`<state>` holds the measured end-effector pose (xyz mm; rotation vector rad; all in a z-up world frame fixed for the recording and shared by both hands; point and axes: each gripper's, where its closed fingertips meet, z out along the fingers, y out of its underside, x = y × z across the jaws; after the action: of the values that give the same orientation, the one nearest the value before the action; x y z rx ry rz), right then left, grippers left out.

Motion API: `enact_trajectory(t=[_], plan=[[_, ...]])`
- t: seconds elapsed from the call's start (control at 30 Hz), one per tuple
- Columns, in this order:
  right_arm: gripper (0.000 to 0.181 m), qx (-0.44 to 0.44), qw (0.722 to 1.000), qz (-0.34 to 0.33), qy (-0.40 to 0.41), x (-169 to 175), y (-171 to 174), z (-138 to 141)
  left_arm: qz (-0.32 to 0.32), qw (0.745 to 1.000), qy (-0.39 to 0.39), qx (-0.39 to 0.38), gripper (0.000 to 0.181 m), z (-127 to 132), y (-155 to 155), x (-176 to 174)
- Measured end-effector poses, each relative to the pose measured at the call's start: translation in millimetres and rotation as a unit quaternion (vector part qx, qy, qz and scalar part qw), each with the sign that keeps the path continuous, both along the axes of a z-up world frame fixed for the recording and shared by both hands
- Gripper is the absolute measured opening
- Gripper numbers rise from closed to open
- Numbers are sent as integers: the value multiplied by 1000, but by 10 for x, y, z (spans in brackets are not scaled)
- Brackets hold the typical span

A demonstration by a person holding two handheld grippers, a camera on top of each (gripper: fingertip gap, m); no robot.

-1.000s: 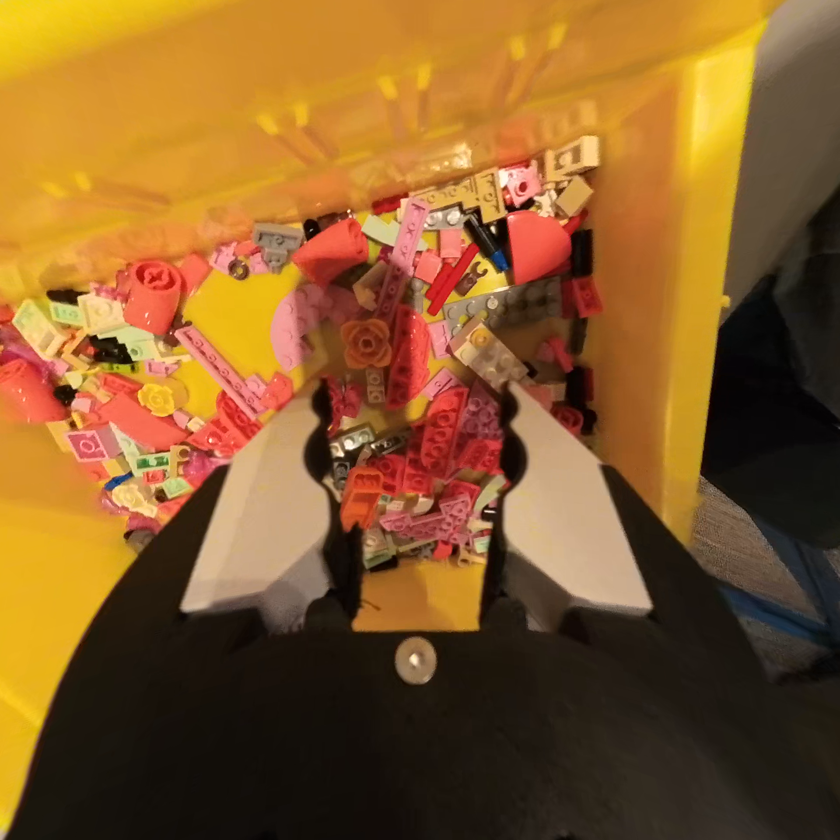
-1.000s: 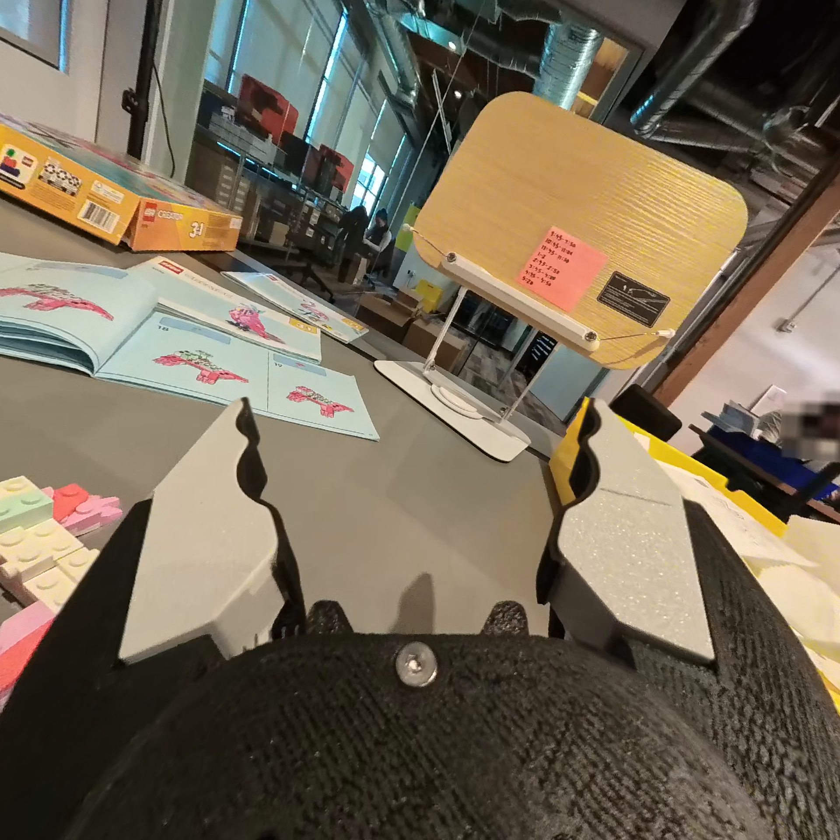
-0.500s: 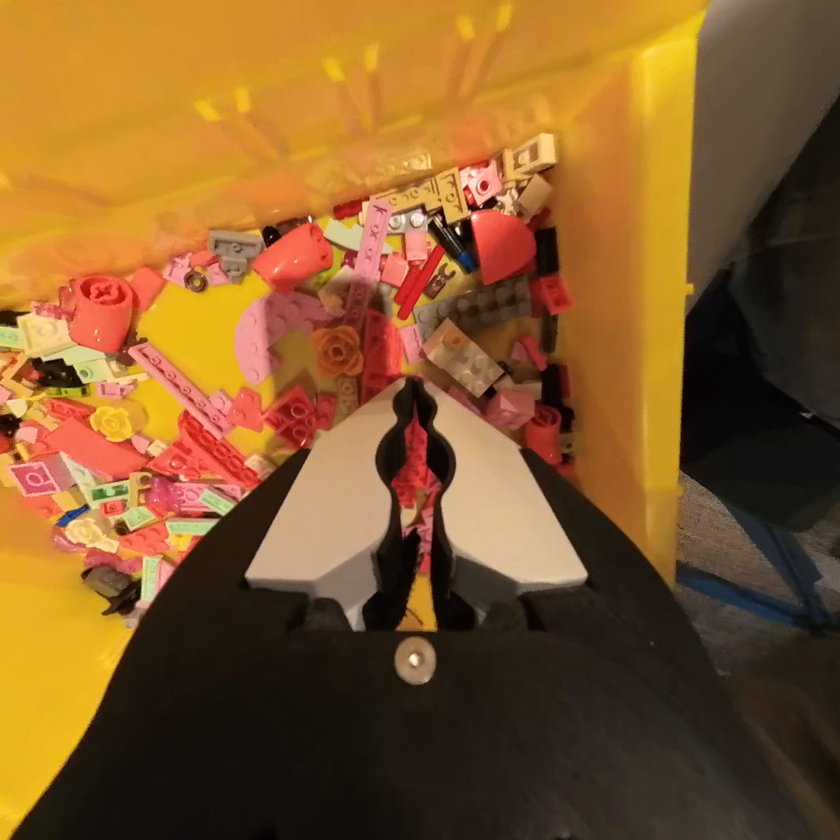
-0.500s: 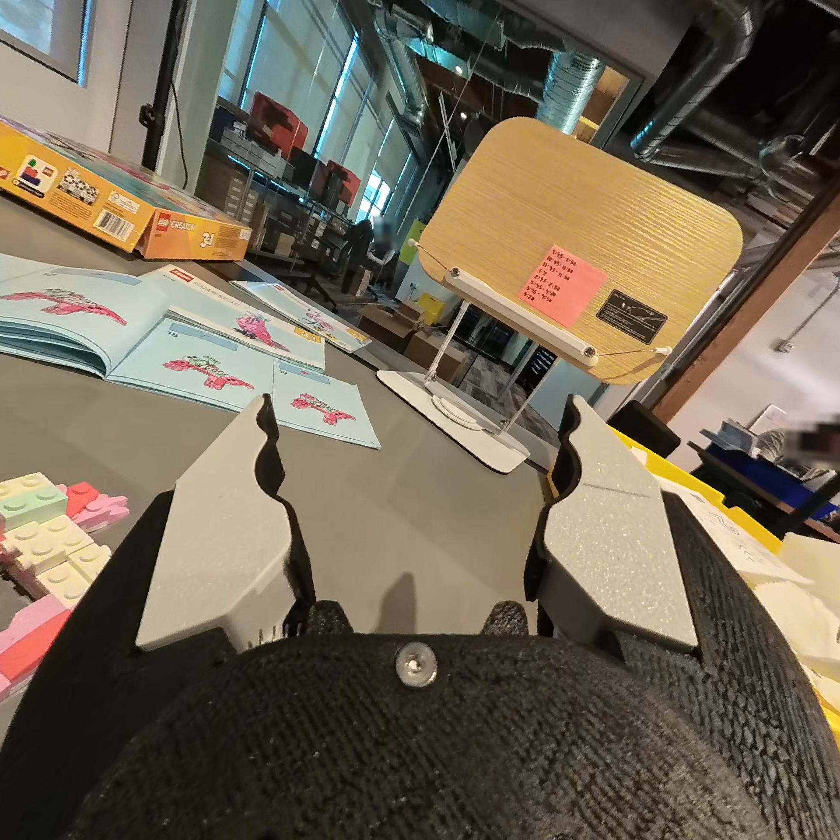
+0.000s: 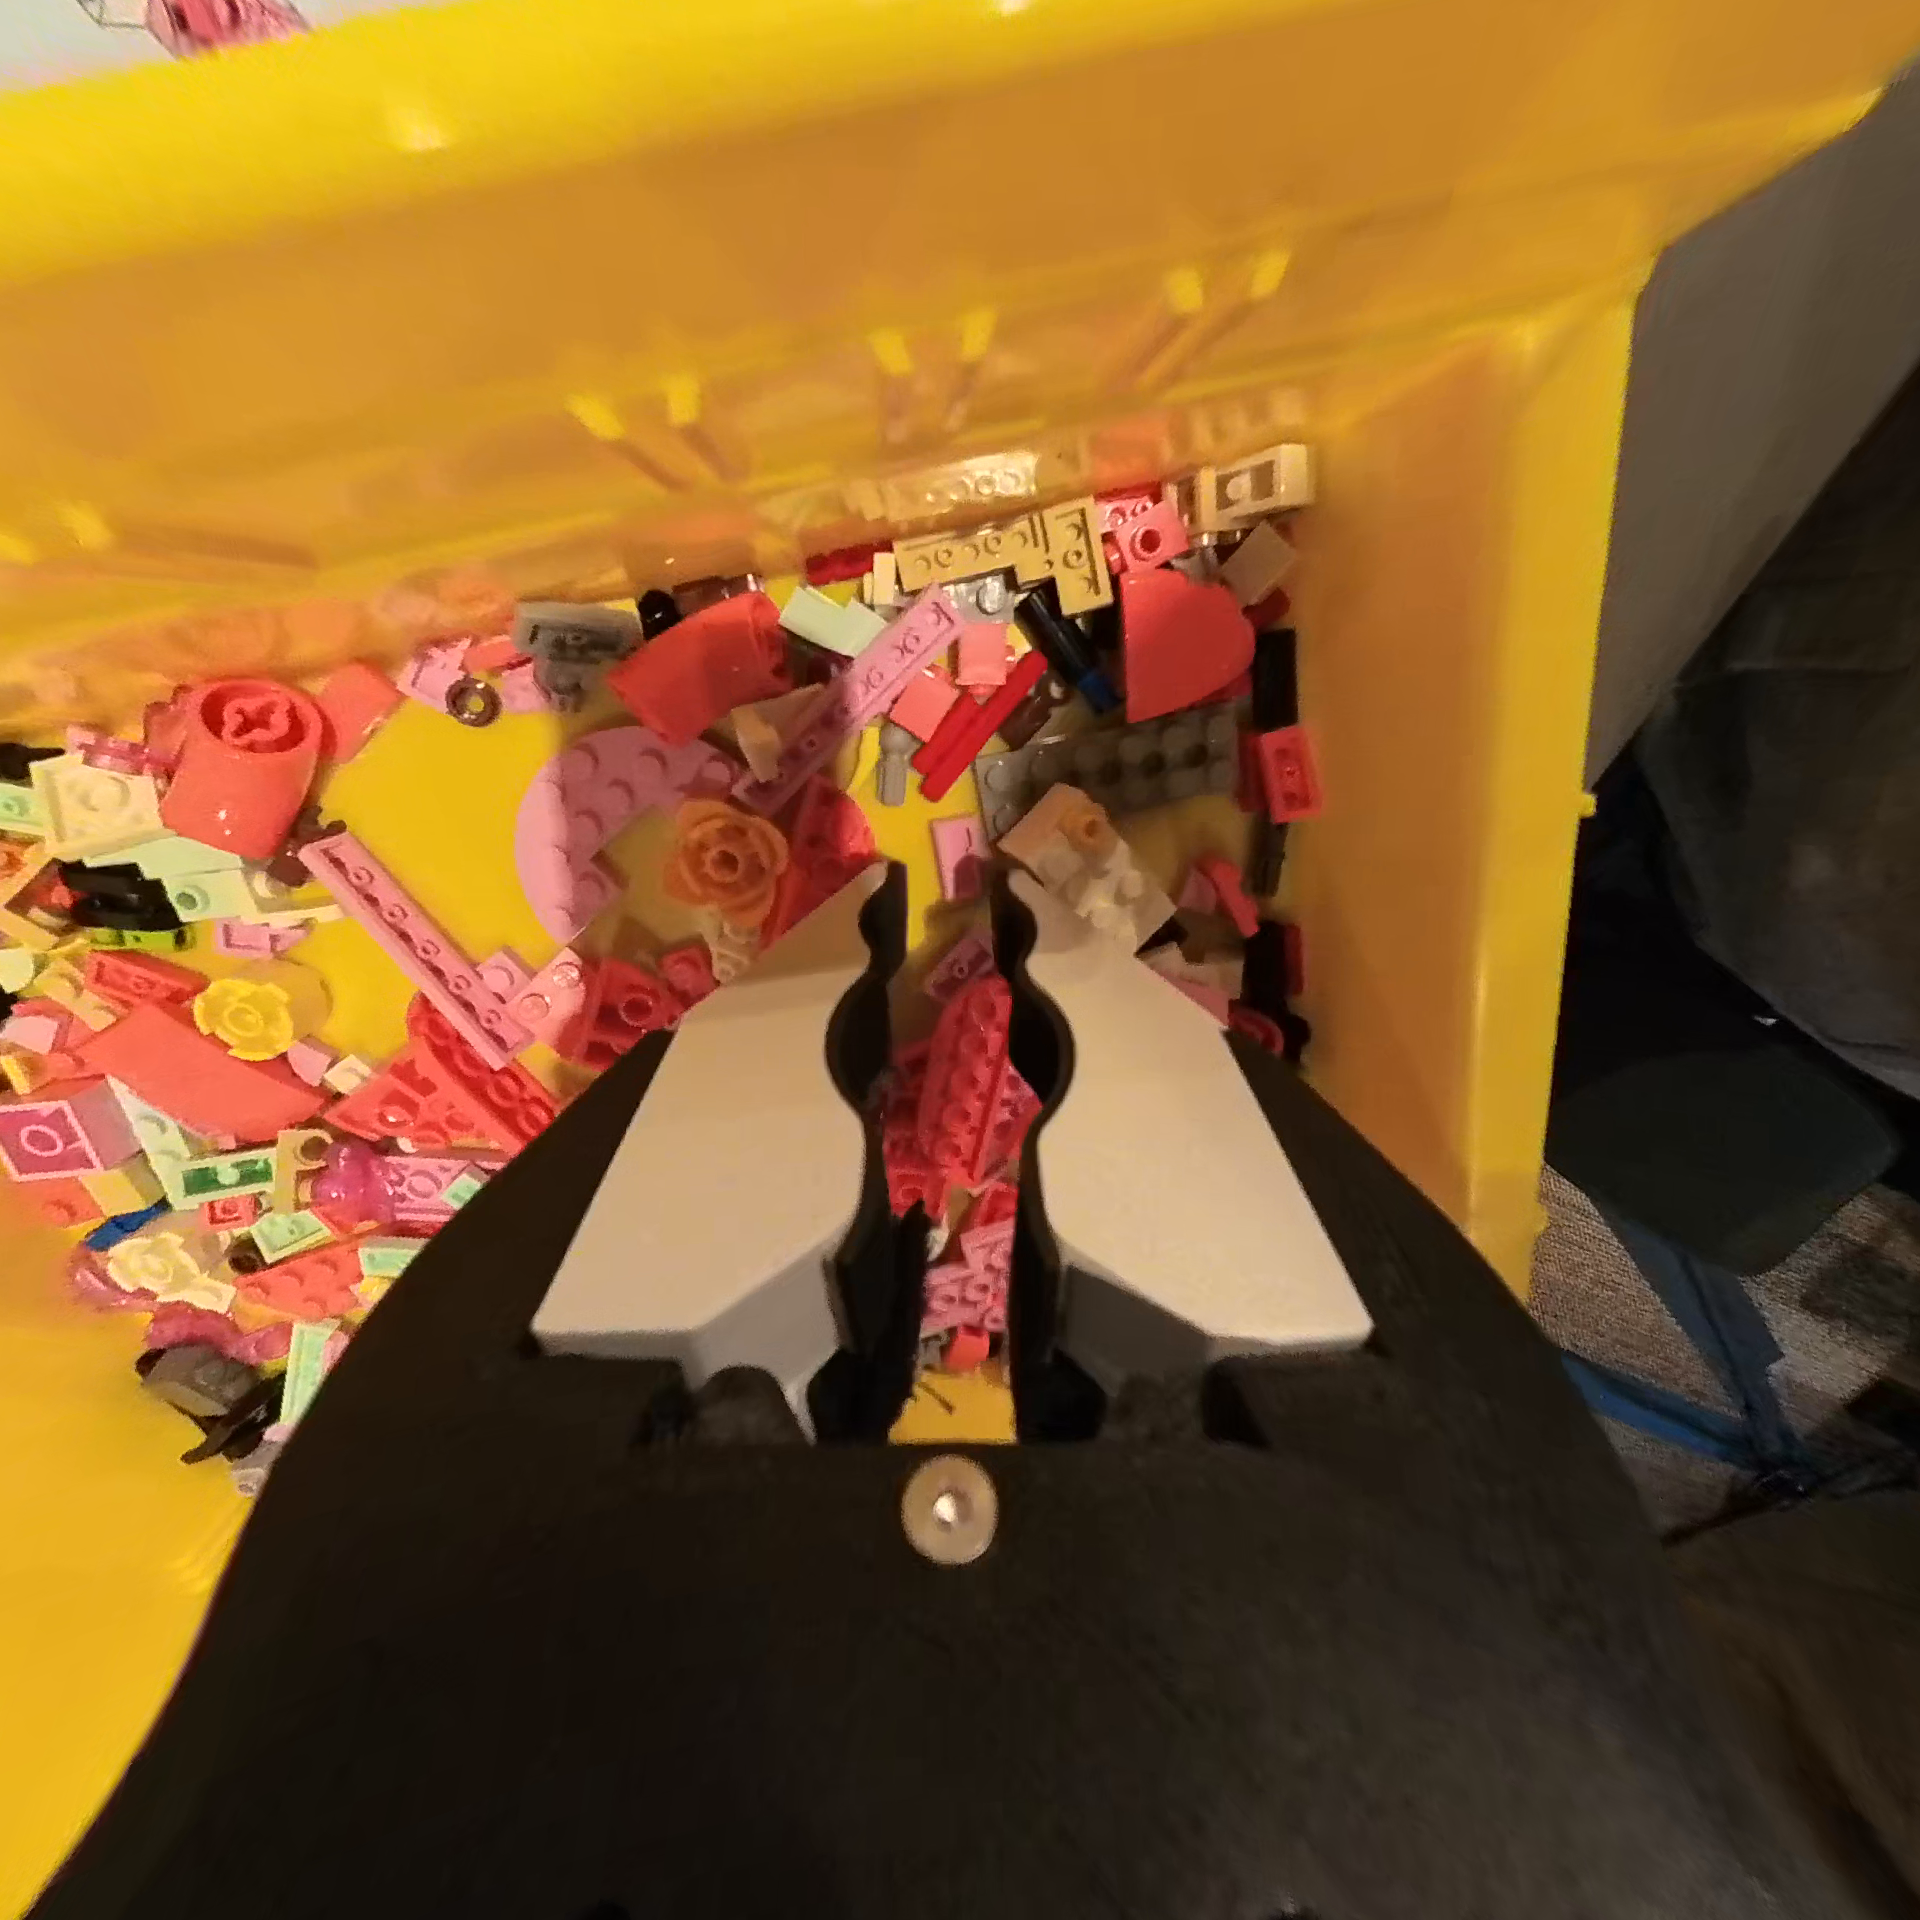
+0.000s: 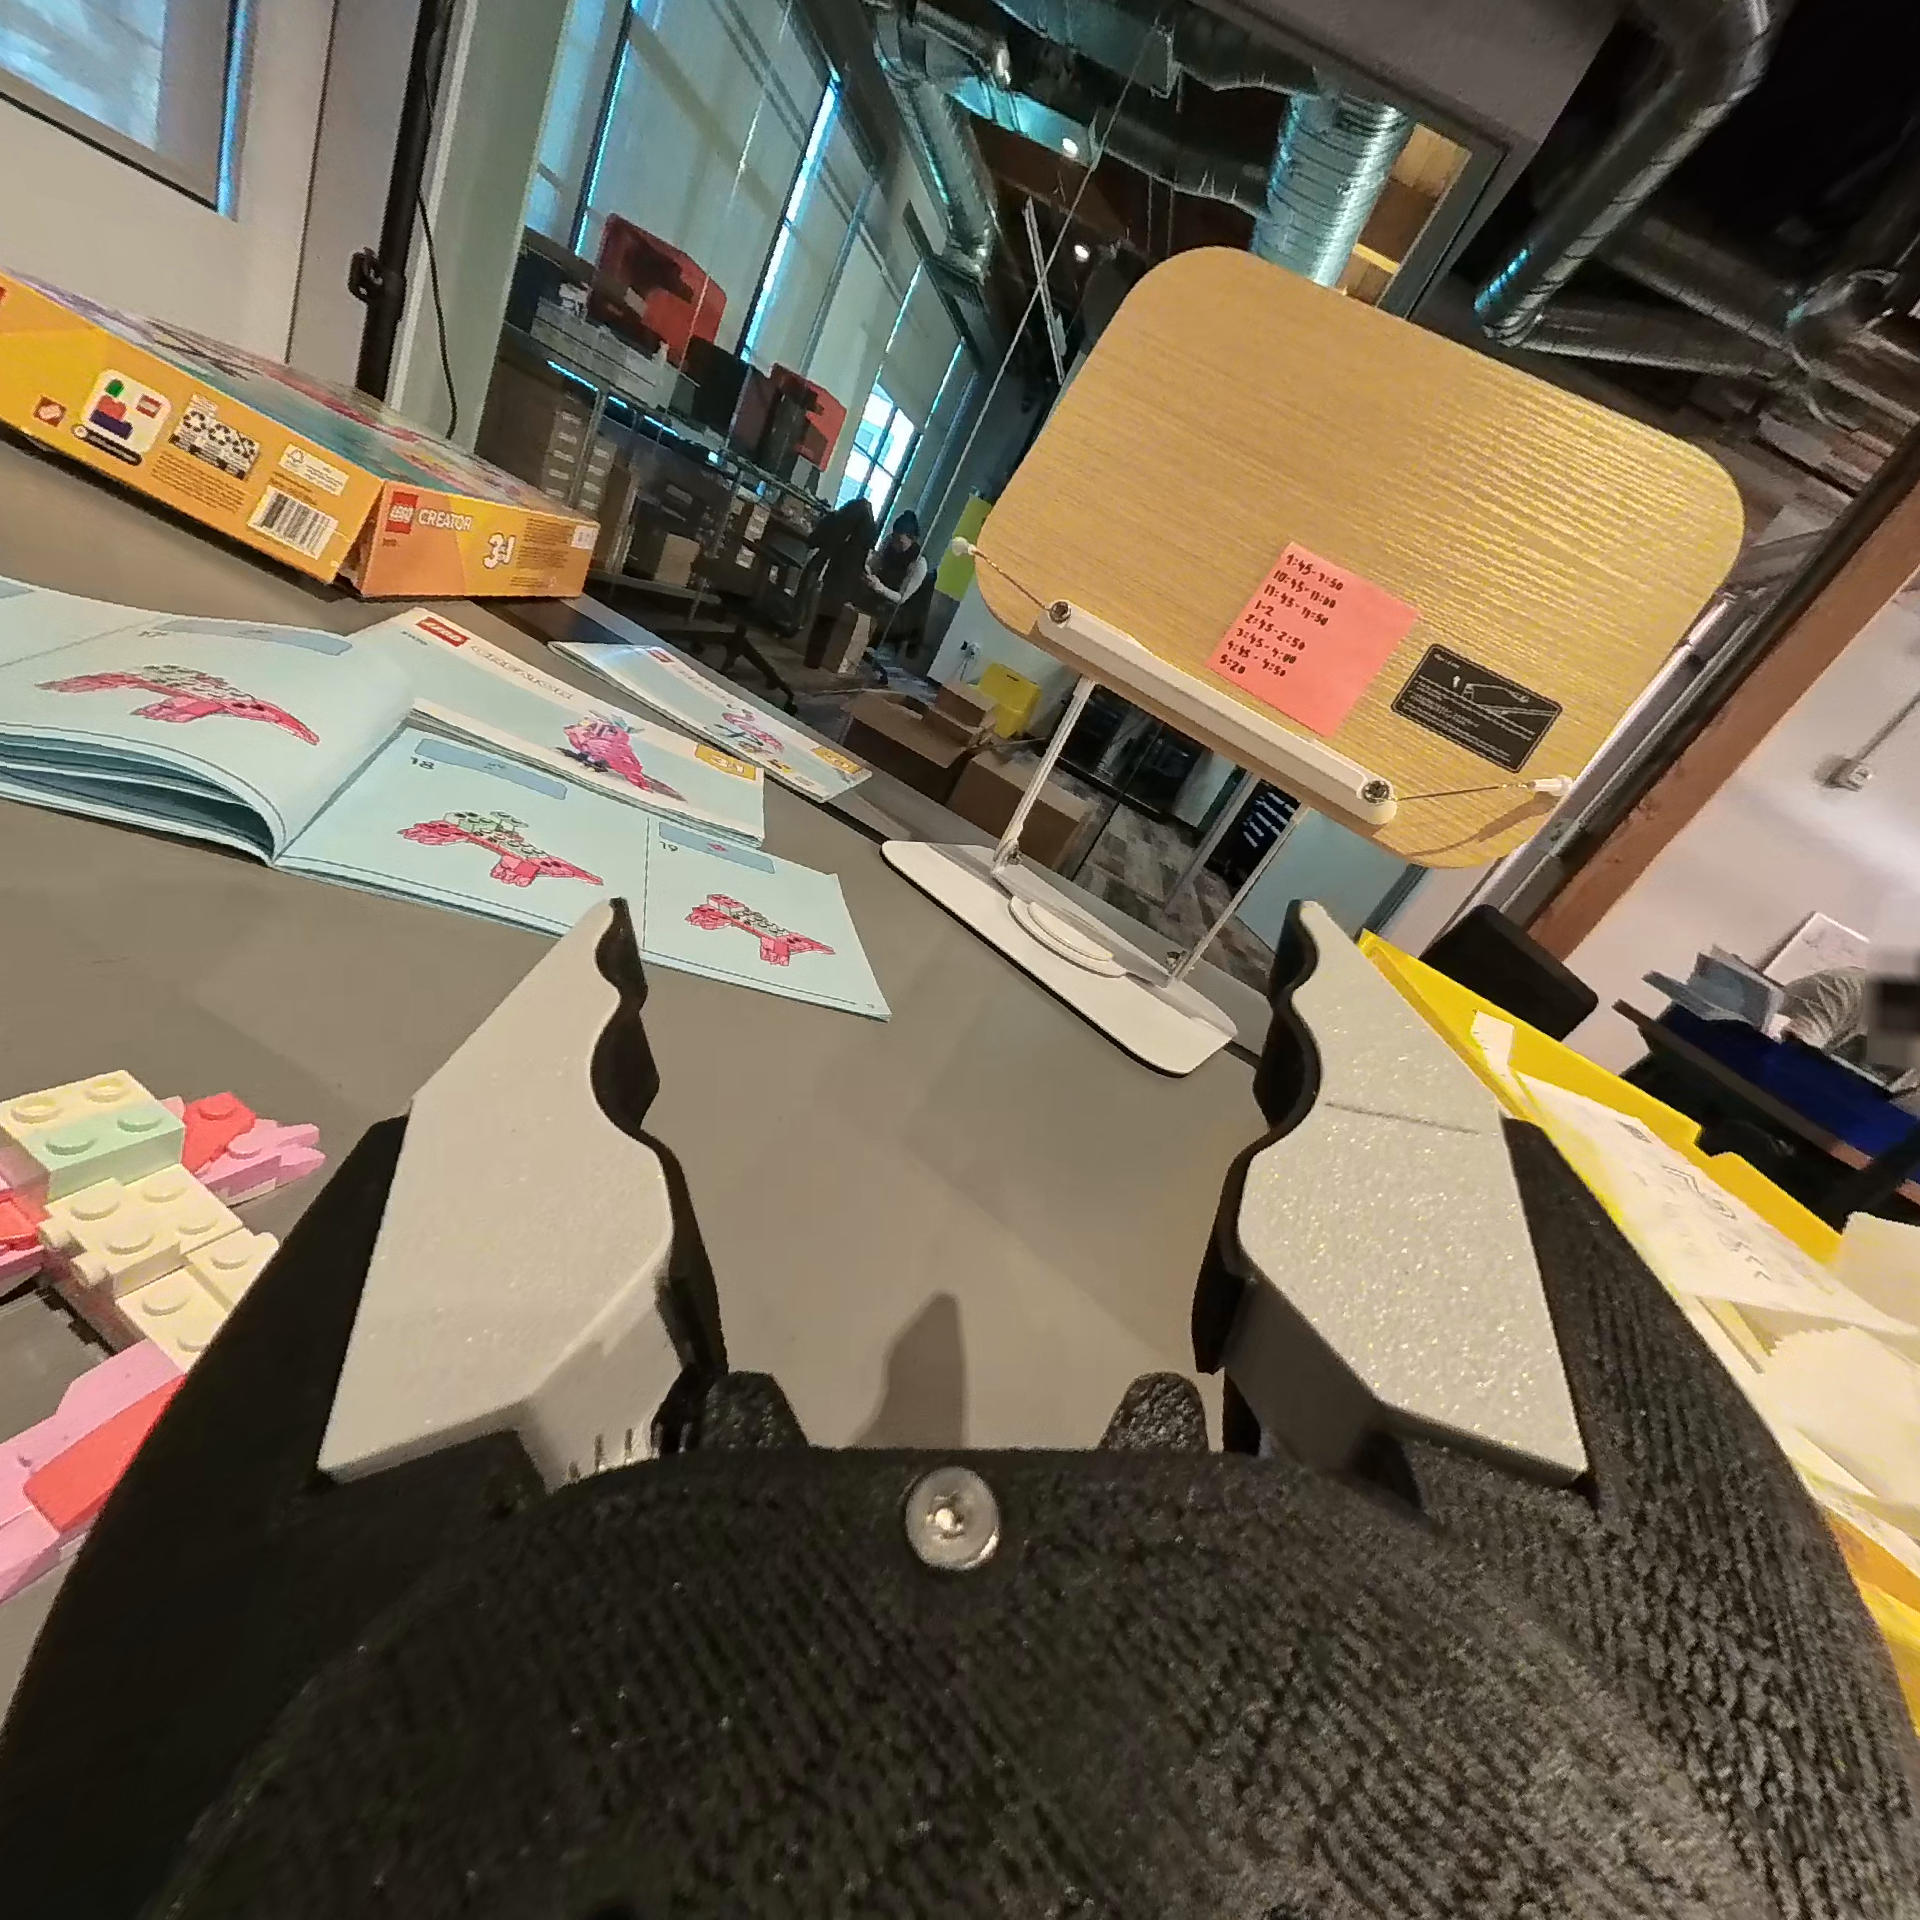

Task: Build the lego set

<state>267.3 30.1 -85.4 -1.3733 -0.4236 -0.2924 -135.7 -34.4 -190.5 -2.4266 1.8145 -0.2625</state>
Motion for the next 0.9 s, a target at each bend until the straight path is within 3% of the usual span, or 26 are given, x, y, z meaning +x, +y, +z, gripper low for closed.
enact_trajectory(t=[0.3,0.43,0.53,0.67,0.8,0.9], plan=[[110,0,1000,28,6,-80,-33,31,10,999,20,40,7,18,61,-38],[104,37,997,63,8,-188,-136,236,98,984,-51,137,7,454,333,14],[97,57,993,105,21,-324,-257,399,177,940,-164,243,7,1102,488,159],[77,39,972,211,92,-681,-438,553,201,831,-395,335,7,2016,278,730],[56,-25,918,358,169,-1193,-711,728,150,731,-599,290,7,2377,-124,1624],[46,-27,916,395,63,-1372,-909,824,76,713,-681,149,7,2366,-432,2287]])
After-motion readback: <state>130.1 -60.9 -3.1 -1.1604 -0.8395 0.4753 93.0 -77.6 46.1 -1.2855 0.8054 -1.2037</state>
